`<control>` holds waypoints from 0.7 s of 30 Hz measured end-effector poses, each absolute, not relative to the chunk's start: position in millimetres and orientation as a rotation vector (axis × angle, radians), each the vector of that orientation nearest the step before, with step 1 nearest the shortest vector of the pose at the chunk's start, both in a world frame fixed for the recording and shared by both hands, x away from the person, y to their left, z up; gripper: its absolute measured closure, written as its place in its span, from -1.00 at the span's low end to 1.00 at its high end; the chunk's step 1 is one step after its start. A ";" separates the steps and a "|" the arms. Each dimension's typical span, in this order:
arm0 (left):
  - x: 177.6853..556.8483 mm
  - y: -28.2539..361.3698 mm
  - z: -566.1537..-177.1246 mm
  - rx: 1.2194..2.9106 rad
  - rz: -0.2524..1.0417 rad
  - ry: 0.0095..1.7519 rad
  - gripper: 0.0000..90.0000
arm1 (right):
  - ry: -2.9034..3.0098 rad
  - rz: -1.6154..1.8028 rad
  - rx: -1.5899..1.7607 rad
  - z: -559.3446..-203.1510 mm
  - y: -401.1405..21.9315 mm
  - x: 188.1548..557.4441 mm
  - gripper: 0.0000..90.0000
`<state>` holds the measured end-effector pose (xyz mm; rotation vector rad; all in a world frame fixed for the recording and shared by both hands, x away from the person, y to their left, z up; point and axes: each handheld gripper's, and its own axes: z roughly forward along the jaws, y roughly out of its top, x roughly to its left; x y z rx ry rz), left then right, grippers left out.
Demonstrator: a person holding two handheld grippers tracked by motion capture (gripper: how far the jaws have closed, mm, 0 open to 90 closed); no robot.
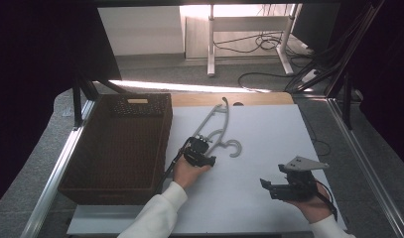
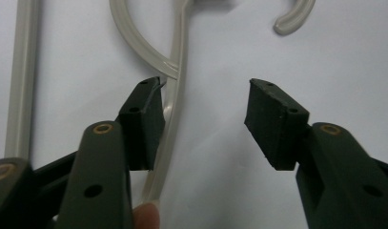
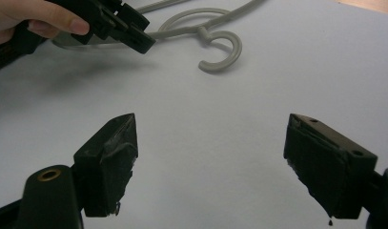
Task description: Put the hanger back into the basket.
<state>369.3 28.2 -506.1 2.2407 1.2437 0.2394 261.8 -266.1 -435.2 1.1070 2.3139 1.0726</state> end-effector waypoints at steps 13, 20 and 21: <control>369.7 30.7 -505.5 2.255 0.271 1.253 0.51 | 2.310 1.071 1.108 -434.3 -266.2 261.5 -0.58; 368.4 29.5 -505.0 2.268 0.266 1.242 0.75 | 2.310 1.070 1.108 -434.2 -266.1 261.4 -0.58; 368.2 29.3 -504.8 2.272 0.260 1.236 0.78 | 2.311 1.069 1.106 -434.2 -266.2 261.4 -0.58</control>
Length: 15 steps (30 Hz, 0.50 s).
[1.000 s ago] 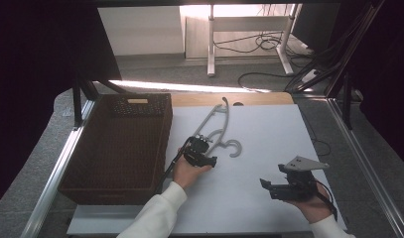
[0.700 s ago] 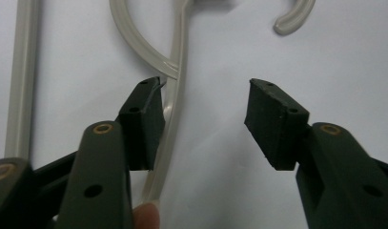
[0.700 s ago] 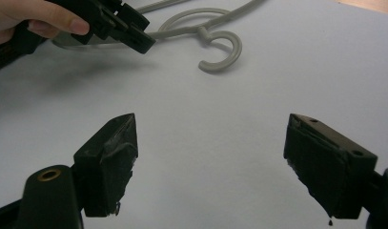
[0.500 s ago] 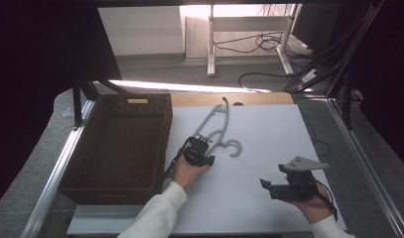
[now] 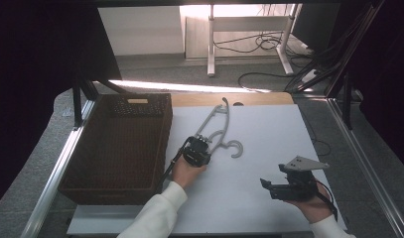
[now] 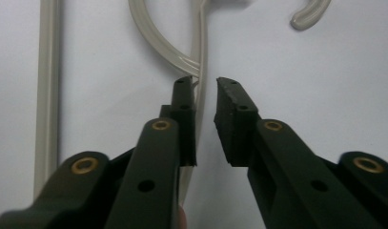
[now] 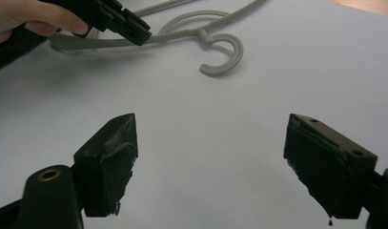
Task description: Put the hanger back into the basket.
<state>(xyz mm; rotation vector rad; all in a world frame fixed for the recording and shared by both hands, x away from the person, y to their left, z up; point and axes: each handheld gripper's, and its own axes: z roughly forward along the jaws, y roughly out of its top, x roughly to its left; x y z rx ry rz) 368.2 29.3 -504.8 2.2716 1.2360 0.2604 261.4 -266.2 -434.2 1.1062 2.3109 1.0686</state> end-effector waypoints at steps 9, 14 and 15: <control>362.3 24.6 -504.8 2.276 0.208 1.195 0.91 | 2.312 1.068 1.105 -434.3 -266.2 261.6 -0.58; 354.1 19.5 -505.0 2.287 0.179 1.154 0.92 | 2.313 1.067 1.101 -434.2 -266.1 261.6 -0.58; 353.1 18.5 -504.9 2.291 0.174 1.146 0.91 | 2.313 1.066 1.101 -434.2 -266.1 261.7 -0.58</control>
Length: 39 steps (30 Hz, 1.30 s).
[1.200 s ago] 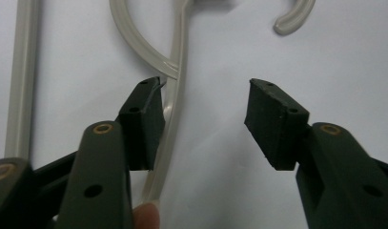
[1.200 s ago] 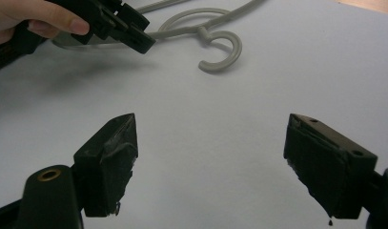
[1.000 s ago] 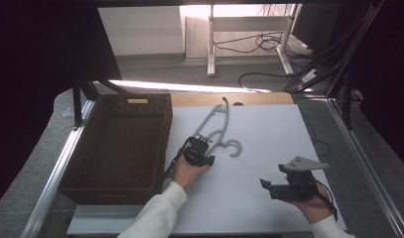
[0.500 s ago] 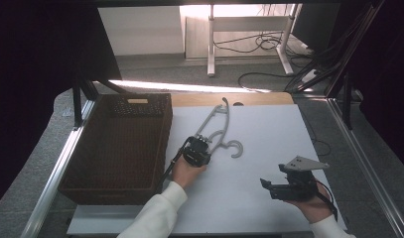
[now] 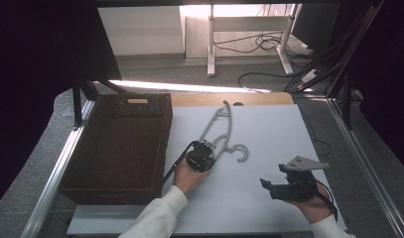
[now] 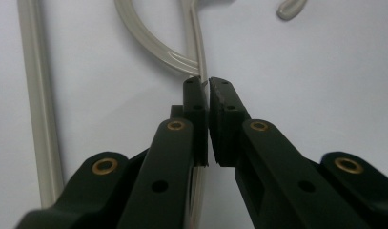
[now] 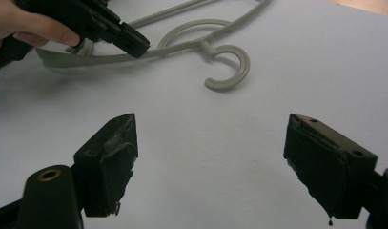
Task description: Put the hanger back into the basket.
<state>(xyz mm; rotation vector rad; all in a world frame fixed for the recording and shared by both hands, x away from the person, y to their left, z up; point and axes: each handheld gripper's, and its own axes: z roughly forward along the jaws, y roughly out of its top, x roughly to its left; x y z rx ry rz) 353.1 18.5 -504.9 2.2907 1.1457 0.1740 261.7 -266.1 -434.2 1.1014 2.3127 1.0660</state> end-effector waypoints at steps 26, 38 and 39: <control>365.2 11.5 -515.0 2.342 0.191 1.170 0.80 | 2.310 1.062 1.107 -434.4 -266.8 262.3 -0.58; 365.1 13.3 -511.3 2.309 0.158 1.179 0.82 | 2.299 1.062 1.115 -434.1 -269.7 262.9 -0.58; 364.4 13.5 -509.3 2.296 0.157 1.177 0.82 | 2.299 1.061 1.112 -434.2 -270.0 263.1 -0.58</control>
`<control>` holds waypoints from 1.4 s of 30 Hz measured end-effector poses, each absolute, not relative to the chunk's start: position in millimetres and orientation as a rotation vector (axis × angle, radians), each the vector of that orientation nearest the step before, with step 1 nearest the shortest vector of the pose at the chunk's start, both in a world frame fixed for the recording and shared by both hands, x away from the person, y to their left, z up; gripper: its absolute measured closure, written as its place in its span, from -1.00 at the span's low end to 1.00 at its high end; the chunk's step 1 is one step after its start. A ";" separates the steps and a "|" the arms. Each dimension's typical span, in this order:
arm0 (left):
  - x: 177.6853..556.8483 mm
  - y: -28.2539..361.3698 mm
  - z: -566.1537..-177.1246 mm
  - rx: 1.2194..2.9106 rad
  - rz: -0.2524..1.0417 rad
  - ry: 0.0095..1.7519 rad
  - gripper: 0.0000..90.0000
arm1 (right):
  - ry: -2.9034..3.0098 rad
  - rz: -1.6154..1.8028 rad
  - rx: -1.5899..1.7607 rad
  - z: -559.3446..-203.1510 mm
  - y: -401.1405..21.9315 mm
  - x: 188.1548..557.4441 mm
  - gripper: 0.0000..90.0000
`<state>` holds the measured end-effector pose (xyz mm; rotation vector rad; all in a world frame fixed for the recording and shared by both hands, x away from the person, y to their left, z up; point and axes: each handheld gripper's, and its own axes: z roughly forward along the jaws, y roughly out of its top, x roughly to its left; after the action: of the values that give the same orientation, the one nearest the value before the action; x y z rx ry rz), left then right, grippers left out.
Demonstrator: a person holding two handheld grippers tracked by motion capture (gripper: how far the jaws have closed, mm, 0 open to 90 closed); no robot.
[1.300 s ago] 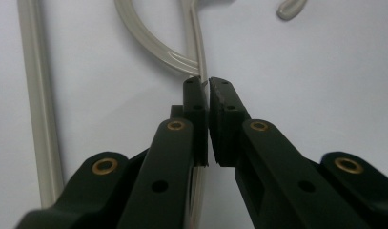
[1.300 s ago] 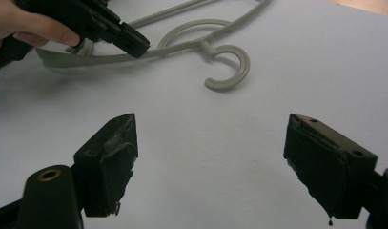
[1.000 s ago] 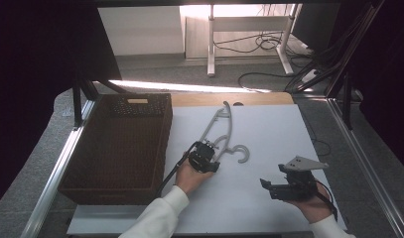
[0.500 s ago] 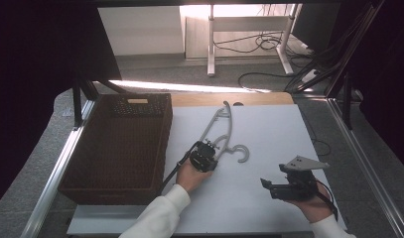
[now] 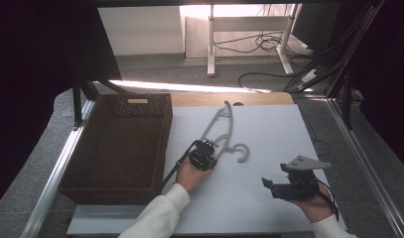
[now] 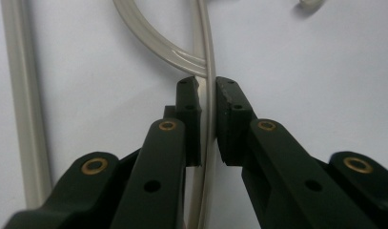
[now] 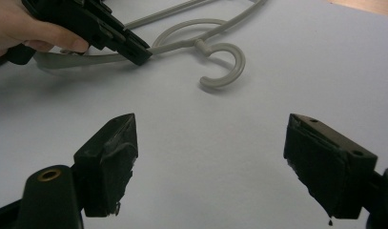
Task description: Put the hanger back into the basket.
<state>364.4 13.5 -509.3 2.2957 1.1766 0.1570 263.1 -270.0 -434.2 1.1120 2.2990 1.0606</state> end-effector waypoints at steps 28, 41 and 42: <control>350.1 35.1 -440.2 2.005 0.049 1.071 0.82 | 2.292 1.055 1.111 -434.5 -270.6 262.8 -0.58; 347.0 47.7 -421.3 1.942 0.054 1.045 0.82 | 2.289 1.051 1.110 -434.6 -271.4 262.9 -0.58; 346.0 49.5 -418.8 1.936 0.055 1.039 0.82 | 2.289 1.050 1.108 -434.6 -271.3 262.9 -0.58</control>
<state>346.0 49.5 -418.8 1.9364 1.0390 0.0548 262.9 -271.3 -434.6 1.1079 2.2890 1.0500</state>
